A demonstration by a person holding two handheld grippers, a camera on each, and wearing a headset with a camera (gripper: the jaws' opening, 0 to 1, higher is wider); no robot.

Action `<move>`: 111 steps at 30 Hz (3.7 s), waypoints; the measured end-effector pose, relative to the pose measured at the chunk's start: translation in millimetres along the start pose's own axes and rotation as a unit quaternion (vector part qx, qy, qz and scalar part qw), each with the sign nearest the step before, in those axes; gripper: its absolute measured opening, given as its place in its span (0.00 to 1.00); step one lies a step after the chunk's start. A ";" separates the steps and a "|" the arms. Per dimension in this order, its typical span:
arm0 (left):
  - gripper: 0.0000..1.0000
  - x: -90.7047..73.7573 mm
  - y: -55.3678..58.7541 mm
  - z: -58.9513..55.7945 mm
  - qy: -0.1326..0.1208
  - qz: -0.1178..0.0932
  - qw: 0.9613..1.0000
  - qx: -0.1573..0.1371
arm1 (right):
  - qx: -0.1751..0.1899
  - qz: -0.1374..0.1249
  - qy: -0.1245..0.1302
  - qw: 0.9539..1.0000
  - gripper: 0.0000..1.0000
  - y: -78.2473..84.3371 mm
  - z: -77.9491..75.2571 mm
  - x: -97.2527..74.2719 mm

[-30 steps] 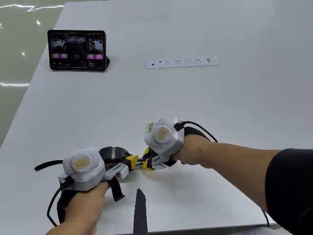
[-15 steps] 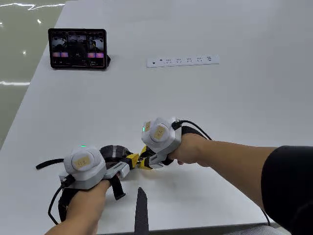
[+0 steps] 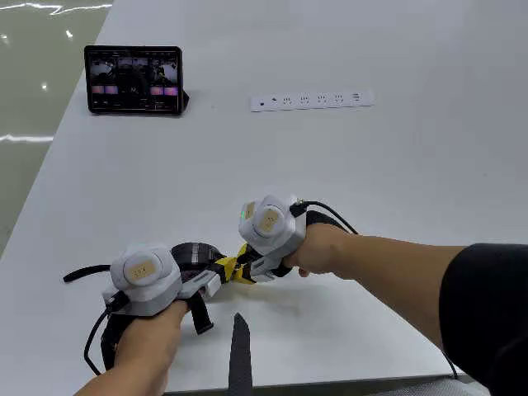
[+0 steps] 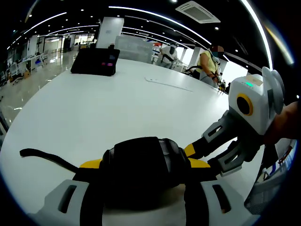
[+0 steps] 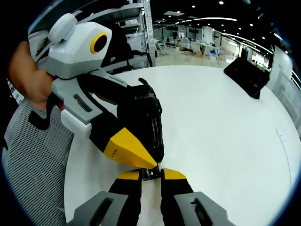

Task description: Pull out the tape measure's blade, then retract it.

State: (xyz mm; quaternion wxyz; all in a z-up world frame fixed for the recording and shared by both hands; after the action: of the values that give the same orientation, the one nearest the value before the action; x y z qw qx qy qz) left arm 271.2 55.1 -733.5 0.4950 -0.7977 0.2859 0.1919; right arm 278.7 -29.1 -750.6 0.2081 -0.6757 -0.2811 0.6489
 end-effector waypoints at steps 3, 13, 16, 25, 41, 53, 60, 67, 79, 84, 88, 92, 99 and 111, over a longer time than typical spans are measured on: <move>0.65 0.7 -0.3 -0.5 -0.004 0.001 1.000 0.001 | -0.001 0.002 0.009 1.000 0.12 -0.7 0.6 0.4; 0.66 -0.3 -4.2 -3.2 -0.015 0.007 0.999 0.029 | -0.011 0.015 0.014 1.000 0.17 1.1 0.9 -1.9; 0.66 -2.3 -5.5 -4.3 -0.015 0.009 0.999 0.033 | -0.016 0.020 0.011 1.000 0.16 4.2 2.0 -6.0; 0.67 -5.0 -12.4 -8.0 0.001 0.006 0.999 0.032 | 0.007 0.019 0.020 1.000 0.17 11.8 0.7 -23.6; 0.84 -18.7 -12.8 -0.5 0.023 0.020 0.999 0.026 | 0.053 0.002 0.058 0.997 0.36 28.5 11.9 -65.9; 0.97 -34.2 -17.3 8.0 0.048 0.034 0.997 0.058 | 0.099 -0.013 0.100 0.990 0.42 56.1 23.7 -99.6; 0.99 -43.6 -16.7 8.7 0.095 0.054 0.990 0.090 | 0.112 -0.019 0.121 0.986 0.48 68.9 25.3 -122.7; 0.99 -58.3 -14.0 14.4 0.124 0.080 0.975 0.166 | 0.117 -0.029 0.132 0.984 0.55 85.7 39.8 -140.4; 0.99 -74.5 -10.8 26.4 0.142 0.109 0.964 0.198 | 0.139 -0.048 0.170 0.974 0.67 116.5 60.6 -174.9; 0.99 -76.4 -8.1 35.0 0.125 0.128 0.957 0.227 | 0.155 -0.036 0.177 0.971 0.71 140.6 65.7 -190.9; 0.99 -79.3 -10.3 35.9 0.135 0.124 0.958 0.219 | 0.168 -0.026 0.189 0.967 0.73 160.0 65.5 -202.6; 0.99 -81.6 -12.4 39.1 0.138 0.127 0.959 0.214 | 0.178 -0.019 0.198 0.964 0.78 175.3 67.3 -216.2; 0.99 -85.0 -17.4 44.6 0.131 0.123 0.960 0.215 | 0.183 -0.015 0.206 0.961 0.85 186.8 72.7 -231.3; 0.99 -92.1 -18.6 51.2 0.135 0.124 0.958 0.218 | 0.189 0.006 0.212 0.959 0.97 212.9 86.3 -259.9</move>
State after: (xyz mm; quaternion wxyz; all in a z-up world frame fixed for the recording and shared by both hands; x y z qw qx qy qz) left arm 211.8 132.0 -689.0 0.5860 -0.6469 0.4821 0.0752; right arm 216.4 -366.1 -696.7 0.3832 -0.7478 -0.0984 0.5331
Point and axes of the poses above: the centre of the closed fingertips' face, and the gripper's own axes: x roughly forward along the fingers, z roughly to its left, y roughly out of its underside, the point moved 4 cm from there along -x, roughly backward along the fingers, and after that the axes turned 15 degrees about -x, right-handed, at the moved point
